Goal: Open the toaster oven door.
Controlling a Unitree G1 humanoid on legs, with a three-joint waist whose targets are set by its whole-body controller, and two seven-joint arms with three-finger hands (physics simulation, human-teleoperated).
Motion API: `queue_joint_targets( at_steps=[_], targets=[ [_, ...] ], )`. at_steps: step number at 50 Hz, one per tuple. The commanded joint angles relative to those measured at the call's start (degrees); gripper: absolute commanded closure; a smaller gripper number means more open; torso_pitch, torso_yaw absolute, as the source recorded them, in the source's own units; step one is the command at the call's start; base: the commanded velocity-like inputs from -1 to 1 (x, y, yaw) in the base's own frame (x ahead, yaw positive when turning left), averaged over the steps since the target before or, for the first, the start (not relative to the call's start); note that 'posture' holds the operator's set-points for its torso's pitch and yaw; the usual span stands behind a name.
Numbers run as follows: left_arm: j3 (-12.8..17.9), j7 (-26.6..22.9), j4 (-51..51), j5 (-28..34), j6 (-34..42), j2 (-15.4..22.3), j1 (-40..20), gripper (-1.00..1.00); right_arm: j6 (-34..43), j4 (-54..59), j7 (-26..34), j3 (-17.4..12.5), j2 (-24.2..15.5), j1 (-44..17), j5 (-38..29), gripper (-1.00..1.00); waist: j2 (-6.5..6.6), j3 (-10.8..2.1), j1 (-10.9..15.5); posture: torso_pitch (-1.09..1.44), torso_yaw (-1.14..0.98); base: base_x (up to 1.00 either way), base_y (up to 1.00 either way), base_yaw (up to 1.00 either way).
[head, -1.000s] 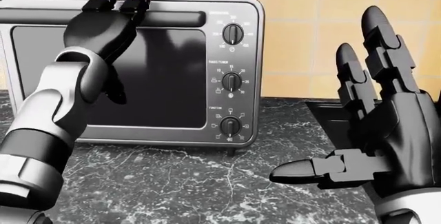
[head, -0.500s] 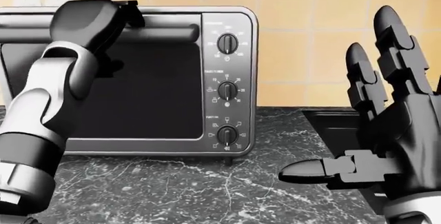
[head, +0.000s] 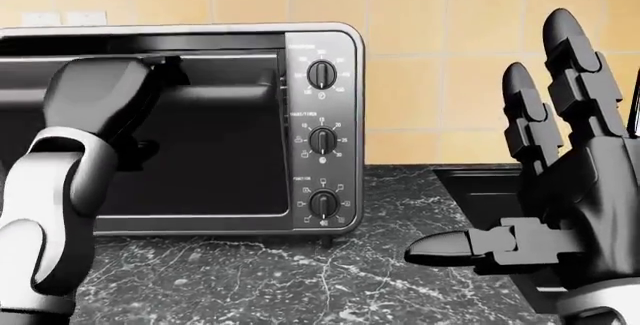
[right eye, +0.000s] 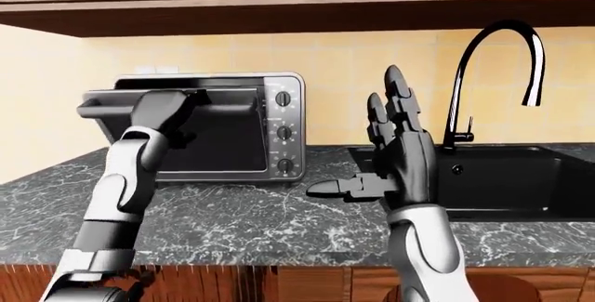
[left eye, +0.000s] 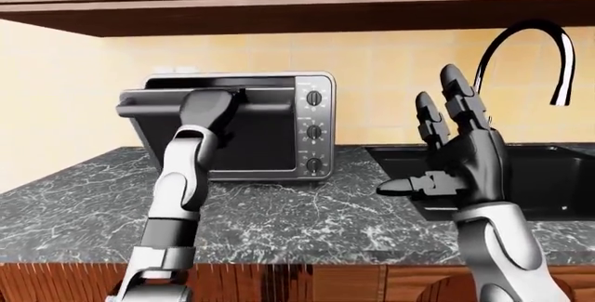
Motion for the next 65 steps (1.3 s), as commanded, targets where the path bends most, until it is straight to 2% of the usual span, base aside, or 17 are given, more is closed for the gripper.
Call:
queue_joint_targets(
  at_steps=[1,4,8,16,25,31,40,53,54,65],
  targets=[
    [0.1,-6.1,0.6,1.5,1.3,0.5,1.2,0.02,-1.7,-0.5,0.2,0.1,-0.2,-1.3,0.0,-1.00,-0.36,1.28,0.1,-0.68,0.00,0.00,0.00,0.00],
    [0.6,-7.1,-0.2,1.8,1.2,0.3,1.0,0.08,-2.1,-0.2,0.2,0.4,0.0,-1.2,-0.2,-1.00,-0.45,1.28,0.3,-0.68,0.00,0.00,0.00,0.00],
    [0.7,-8.0,-1.9,2.1,1.3,-0.2,1.7,0.06,-2.7,0.4,0.5,0.6,0.0,-1.0,-0.4,-1.00,-0.53,1.35,0.6,-0.68,0.00,0.00,0.00,0.00],
    [1.5,-11.1,-12.8,1.8,2.1,-1.8,8.2,0.08,-3.0,0.3,0.6,0.6,0.3,-0.5,-0.5,-1.00,-0.74,1.76,1.2,-0.68,0.00,0.00,0.00,0.00],
    [1.7,-12.4,-18.4,2.1,2.8,-2.7,10.2,0.09,-3.7,0.9,0.8,0.6,0.3,-0.3,-0.8,-1.00,-1.18,2.24,2.3,-0.68,0.00,0.00,0.00,0.00],
    [1.9,-14.1,-25.5,3.2,2.8,-3.5,13.8,0.09,-3.9,1.6,0.8,0.7,0.3,-0.4,-1.0,-1.00,-1.23,2.61,2.6,-0.68,0.00,0.00,0.00,0.00],
    [1.8,-14.9,-28.9,3.6,1.6,-4.7,17.2,-0.10,-5.2,3.4,1.1,1.2,0.4,-0.6,-1.7,-1.00,-1.50,2.81,3.1,-0.68,0.00,0.00,0.00,0.00],
    [3.0,-17.2,-36.3,3.7,0.8,-5.5,23.7,-0.40,-5.8,3.7,1.2,1.4,0.6,-0.3,-1.9,-1.00,-1.13,2.89,3.8,-0.68,0.00,0.00,0.00,0.00],
    [3.1,-18.3,-37.6,3.7,0.9,-5.5,24.0,-0.40,-5.7,3.7,1.2,1.4,0.6,-0.3,-1.8,-1.00,-1.13,2.88,3.9,-0.68,0.00,0.00,0.00,0.00],
    [4.2,-19.4,-43.5,2.5,-1.1,-7.0,31.9,-0.44,-6.6,4.3,1.4,1.2,0.7,0.1,-1.7,-1.00,-1.00,3.13,4.1,-0.68,0.00,0.00,0.00,0.00]
  ],
)
